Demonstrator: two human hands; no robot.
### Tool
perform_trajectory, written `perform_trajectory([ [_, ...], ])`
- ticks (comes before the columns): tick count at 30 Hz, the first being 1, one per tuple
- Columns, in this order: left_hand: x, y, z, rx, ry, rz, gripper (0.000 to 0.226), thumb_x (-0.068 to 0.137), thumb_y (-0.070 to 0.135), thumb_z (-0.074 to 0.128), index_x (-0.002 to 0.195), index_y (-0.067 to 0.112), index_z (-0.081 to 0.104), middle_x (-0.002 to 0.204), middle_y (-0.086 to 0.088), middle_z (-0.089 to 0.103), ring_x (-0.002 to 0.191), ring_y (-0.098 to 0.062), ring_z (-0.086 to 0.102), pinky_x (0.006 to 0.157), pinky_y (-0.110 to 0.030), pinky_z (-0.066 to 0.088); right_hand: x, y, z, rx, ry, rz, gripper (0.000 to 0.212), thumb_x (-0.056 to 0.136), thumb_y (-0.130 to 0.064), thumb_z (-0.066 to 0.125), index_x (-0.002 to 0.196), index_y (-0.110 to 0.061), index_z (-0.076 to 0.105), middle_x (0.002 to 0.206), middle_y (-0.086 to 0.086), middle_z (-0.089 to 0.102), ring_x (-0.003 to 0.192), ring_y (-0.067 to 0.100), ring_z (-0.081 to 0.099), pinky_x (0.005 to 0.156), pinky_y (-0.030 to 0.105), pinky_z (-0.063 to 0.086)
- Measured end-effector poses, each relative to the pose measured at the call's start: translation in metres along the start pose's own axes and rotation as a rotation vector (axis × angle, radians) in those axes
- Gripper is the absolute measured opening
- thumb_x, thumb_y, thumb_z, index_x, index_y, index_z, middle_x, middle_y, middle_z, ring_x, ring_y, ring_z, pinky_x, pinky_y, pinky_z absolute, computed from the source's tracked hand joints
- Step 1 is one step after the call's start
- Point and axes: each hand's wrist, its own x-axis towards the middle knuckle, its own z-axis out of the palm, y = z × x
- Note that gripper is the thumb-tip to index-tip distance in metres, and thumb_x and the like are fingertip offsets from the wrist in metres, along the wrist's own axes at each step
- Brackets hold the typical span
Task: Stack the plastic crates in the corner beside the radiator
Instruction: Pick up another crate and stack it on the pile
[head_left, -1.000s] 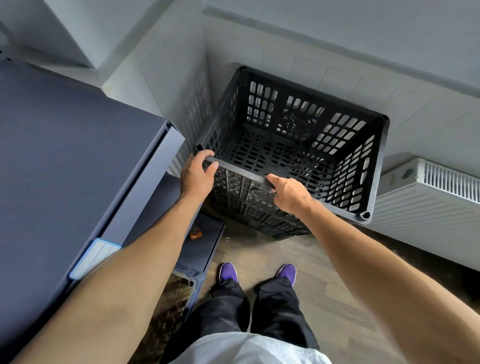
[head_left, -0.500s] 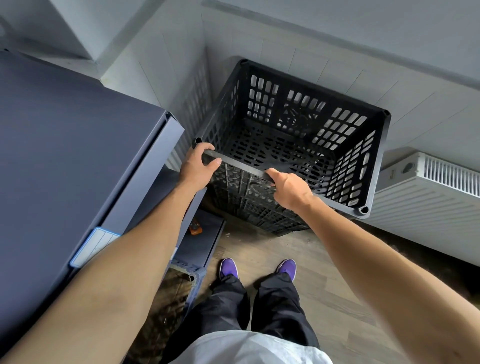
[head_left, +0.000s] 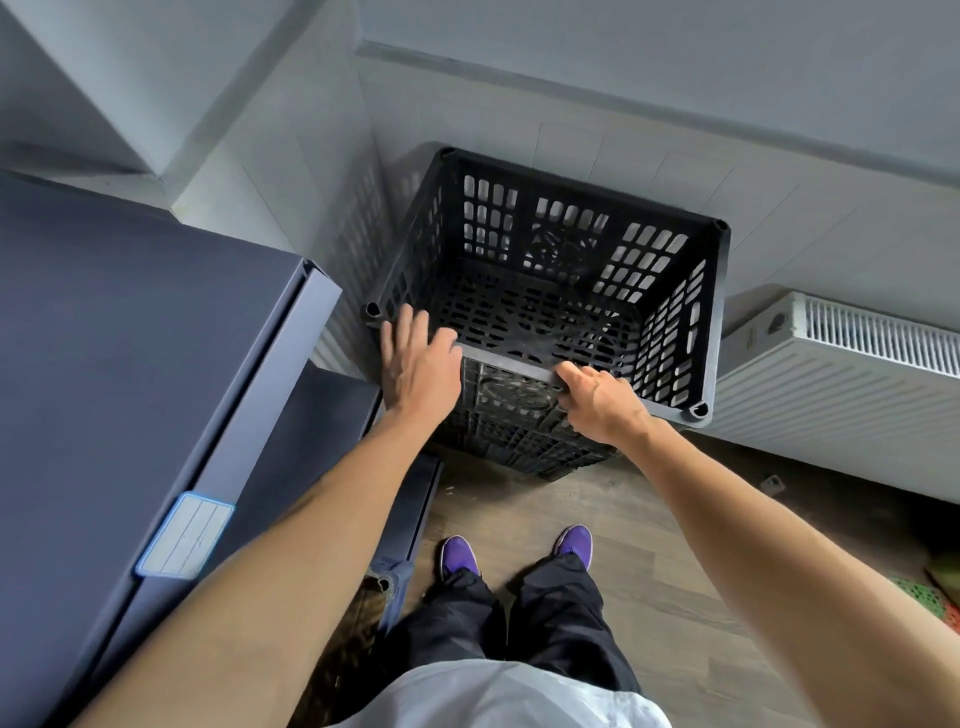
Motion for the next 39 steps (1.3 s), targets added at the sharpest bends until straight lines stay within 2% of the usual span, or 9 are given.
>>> perform_trajectory([
  [4, -0.002, 0.01, 0.008, -0.091, -0.154, 0.097, 0.04, 0.097, 0.044, 0.046, 0.129, 0.022, 0.056, 0.149, -0.006, 0.041, 0.147, -0.026, 0.016, 0.119, -0.047, 0.001, -0.001, -0.001, -0.002, 0.062, -0.007, 0.01, 0.034, 0.099, -0.049, 0.035, 0.116, -0.022, 0.047, 0.113, 0.008, 0.062, 0.104, 0.031, 0.057, 0.088, 0.044, 0.04],
  [8, 0.004, 0.003, 0.01, -0.08, -0.266, 0.105, 0.041, 0.098, 0.051, 0.04, 0.131, 0.029, 0.049, 0.155, -0.005, 0.03, 0.149, -0.023, 0.002, 0.118, -0.047, -0.006, -0.001, 0.014, -0.019, 0.265, -0.128, -0.012, 0.044, 0.105, -0.044, 0.027, 0.134, -0.02, 0.051, 0.13, 0.008, 0.06, 0.115, 0.028, 0.055, 0.088, 0.033, 0.04],
  [11, 0.007, 0.004, 0.01, -0.049, -0.322, 0.095, 0.043, 0.098, 0.052, 0.035, 0.134, 0.031, 0.044, 0.158, -0.007, 0.023, 0.149, -0.023, -0.005, 0.118, -0.047, -0.01, -0.004, 0.027, -0.023, 0.269, -0.185, 0.05, 0.051, 0.104, -0.049, 0.025, 0.136, -0.02, 0.051, 0.123, 0.009, 0.062, 0.113, 0.029, 0.056, 0.083, 0.03, 0.036],
  [13, 0.007, 0.004, 0.011, -0.031, -0.343, 0.089, 0.044, 0.099, 0.053, 0.032, 0.137, 0.031, 0.04, 0.16, -0.008, 0.017, 0.148, -0.023, -0.01, 0.117, -0.047, -0.012, -0.005, 0.027, -0.022, 0.279, -0.193, 0.062, 0.053, 0.104, -0.051, 0.023, 0.137, -0.02, 0.051, 0.116, 0.008, 0.063, 0.111, 0.029, 0.058, 0.084, 0.032, 0.039],
  [19, 0.013, 0.005, 0.007, -0.026, -0.434, 0.063, 0.044, 0.1, 0.052, 0.03, 0.14, 0.034, 0.035, 0.162, -0.009, 0.008, 0.147, -0.023, -0.017, 0.116, -0.048, -0.016, -0.002, 0.025, -0.021, 0.274, -0.192, 0.092, 0.058, 0.102, -0.056, 0.022, 0.143, -0.022, 0.045, 0.13, 0.009, 0.06, 0.117, 0.031, 0.056, 0.097, 0.04, 0.043],
  [22, 0.011, 0.007, 0.007, -0.027, -0.429, 0.046, 0.044, 0.1, 0.051, 0.032, 0.14, 0.034, 0.037, 0.162, -0.008, 0.006, 0.147, -0.022, -0.018, 0.116, -0.047, -0.016, -0.003, 0.027, -0.015, 0.222, -0.158, 0.12, 0.059, 0.1, -0.06, 0.018, 0.139, -0.027, 0.048, 0.121, 0.009, 0.064, 0.113, 0.032, 0.058, 0.097, 0.047, 0.043],
  [26, 0.004, 0.013, 0.005, -0.039, -0.382, 0.012, 0.05, 0.099, 0.051, 0.036, 0.145, 0.032, 0.034, 0.163, -0.007, 0.003, 0.148, -0.02, -0.015, 0.118, -0.046, -0.01, -0.01, 0.023, -0.009, 0.111, -0.095, 0.131, 0.033, 0.105, -0.042, 0.022, 0.105, -0.025, 0.05, 0.104, 0.01, 0.062, 0.098, 0.034, 0.059, 0.084, 0.044, 0.043],
  [33, -0.043, 0.036, -0.006, -0.17, -0.314, -0.072, 0.063, 0.099, 0.037, 0.044, 0.154, 0.031, 0.014, 0.163, 0.003, -0.011, 0.148, -0.017, -0.013, 0.12, -0.045, 0.006, -0.024, 0.027, -0.001, 0.189, 0.053, 0.074, 0.038, 0.103, -0.034, 0.035, 0.135, -0.023, 0.05, 0.125, 0.012, 0.06, 0.113, 0.034, 0.054, 0.096, 0.044, 0.039],
  [39, -0.085, 0.071, -0.003, -0.304, -0.35, -0.178, 0.054, 0.098, 0.034, 0.049, 0.148, 0.033, 0.029, 0.162, 0.001, 0.004, 0.148, -0.022, 0.009, 0.115, -0.046, 0.027, -0.062, 0.034, -0.007, 0.166, 0.104, -0.061, 0.064, 0.092, -0.029, 0.058, 0.149, -0.012, 0.034, 0.143, 0.012, 0.048, 0.13, 0.032, 0.043, 0.107, 0.041, 0.036],
])
